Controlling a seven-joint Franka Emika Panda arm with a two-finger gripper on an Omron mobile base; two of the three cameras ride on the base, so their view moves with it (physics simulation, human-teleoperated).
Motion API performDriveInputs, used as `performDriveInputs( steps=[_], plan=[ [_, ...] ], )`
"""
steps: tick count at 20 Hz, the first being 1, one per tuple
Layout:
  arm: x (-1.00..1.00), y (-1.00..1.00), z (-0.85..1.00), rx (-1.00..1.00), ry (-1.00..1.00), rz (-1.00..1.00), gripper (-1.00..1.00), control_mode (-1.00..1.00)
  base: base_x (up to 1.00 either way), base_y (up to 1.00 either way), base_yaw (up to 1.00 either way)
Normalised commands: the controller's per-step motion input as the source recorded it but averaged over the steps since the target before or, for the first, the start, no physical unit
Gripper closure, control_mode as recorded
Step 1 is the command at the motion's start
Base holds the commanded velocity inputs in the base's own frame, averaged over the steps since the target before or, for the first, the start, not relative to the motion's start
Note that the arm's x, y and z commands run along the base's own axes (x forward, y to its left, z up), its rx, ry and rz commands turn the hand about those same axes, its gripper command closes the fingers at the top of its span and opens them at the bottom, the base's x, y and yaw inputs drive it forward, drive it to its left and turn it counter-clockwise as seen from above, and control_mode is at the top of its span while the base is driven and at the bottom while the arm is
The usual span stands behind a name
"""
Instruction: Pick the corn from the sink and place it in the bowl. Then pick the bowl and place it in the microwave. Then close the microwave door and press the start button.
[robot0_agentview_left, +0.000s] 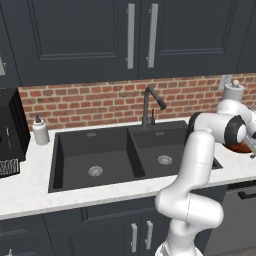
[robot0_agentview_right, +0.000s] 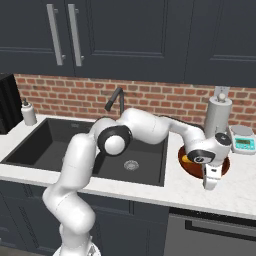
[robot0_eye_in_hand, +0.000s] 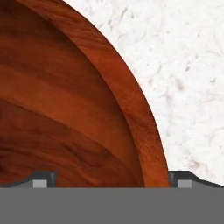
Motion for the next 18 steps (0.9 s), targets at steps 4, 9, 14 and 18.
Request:
performDriveInputs(
  steps=[4,9,14,18],
  plan=[
    [0.27,0.00,-0.18,0.00,0.00,0.00,1.00,-1.00,0.00,0.00,0.00],
    [0.21,0.00,-0.02,0.00,0.00,0.00,1.00,-1.00,0.00,0.00,0.00],
    [0.08,0.00,0.00,0.00,0.00,0.00,1.00,-1.00,0.00,0.00,0.00],
    [-0.16,0.00,0.07,0.00,-0.09,-0.01,1.00,-1.00,0.00,0.00,0.00]
  ],
)
